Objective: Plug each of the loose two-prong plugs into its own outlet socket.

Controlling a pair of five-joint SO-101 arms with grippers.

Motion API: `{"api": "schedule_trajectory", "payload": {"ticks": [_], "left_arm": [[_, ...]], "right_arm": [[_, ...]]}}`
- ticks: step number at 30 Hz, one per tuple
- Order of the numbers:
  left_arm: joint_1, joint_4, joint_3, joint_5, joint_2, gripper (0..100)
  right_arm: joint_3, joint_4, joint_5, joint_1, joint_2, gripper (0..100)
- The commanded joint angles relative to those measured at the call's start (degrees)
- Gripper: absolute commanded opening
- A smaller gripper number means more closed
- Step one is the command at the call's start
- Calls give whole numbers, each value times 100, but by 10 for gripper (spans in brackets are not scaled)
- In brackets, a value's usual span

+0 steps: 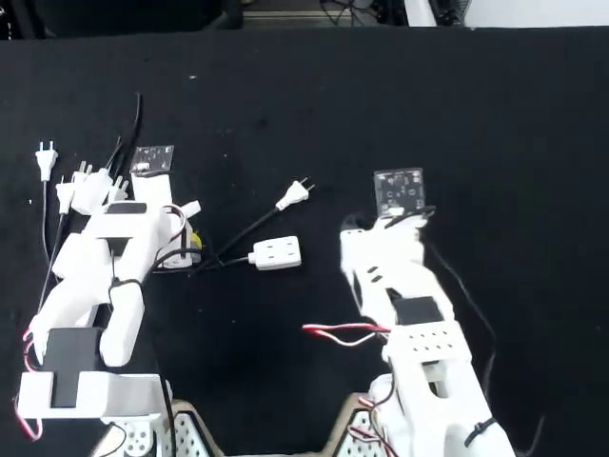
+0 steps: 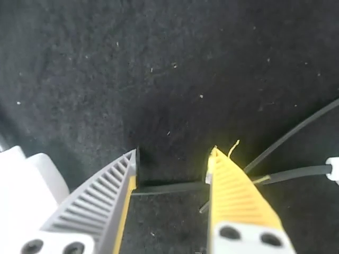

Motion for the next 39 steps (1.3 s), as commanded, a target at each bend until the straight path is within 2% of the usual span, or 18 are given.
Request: {"api": "schedule_trajectory", "payload": {"ticks": [1,5,8,12,17,19,21,25,27,31,39], "left_arm": [[101,-176,-4,35,-114,216],[224,-396,180,264,-176,216],[541,-563,277,352,-176,216],[857,-607,312,352,-176,216],[840,-607,277,352,-185,216],[822,-607,268,352,-185,216],[822,-607,295,352,-185,216],[822,-607,312,352,-185,216],[822,-607,312,352,-185,216],[892,-607,312,352,-176,216],[1429,-607,295,352,-176,216]], "right_arm": [[-435,360,-18,-519,-119,12],[-725,686,-255,-1055,-119,12],[-840,686,-580,-1081,-119,12],[-875,563,-615,-1099,-119,12],[-866,290,-730,-1116,48,12],[-1051,290,-1090,-1240,391,16],[-1279,255,-1389,-1292,866,57],[-1903,246,-1881,-1301,1974,198],[-2105,246,-2040,-1301,2448,231],[-2325,246,-2066,-1240,3055,233],[-2237,255,-2084,-668,2888,233]]}}
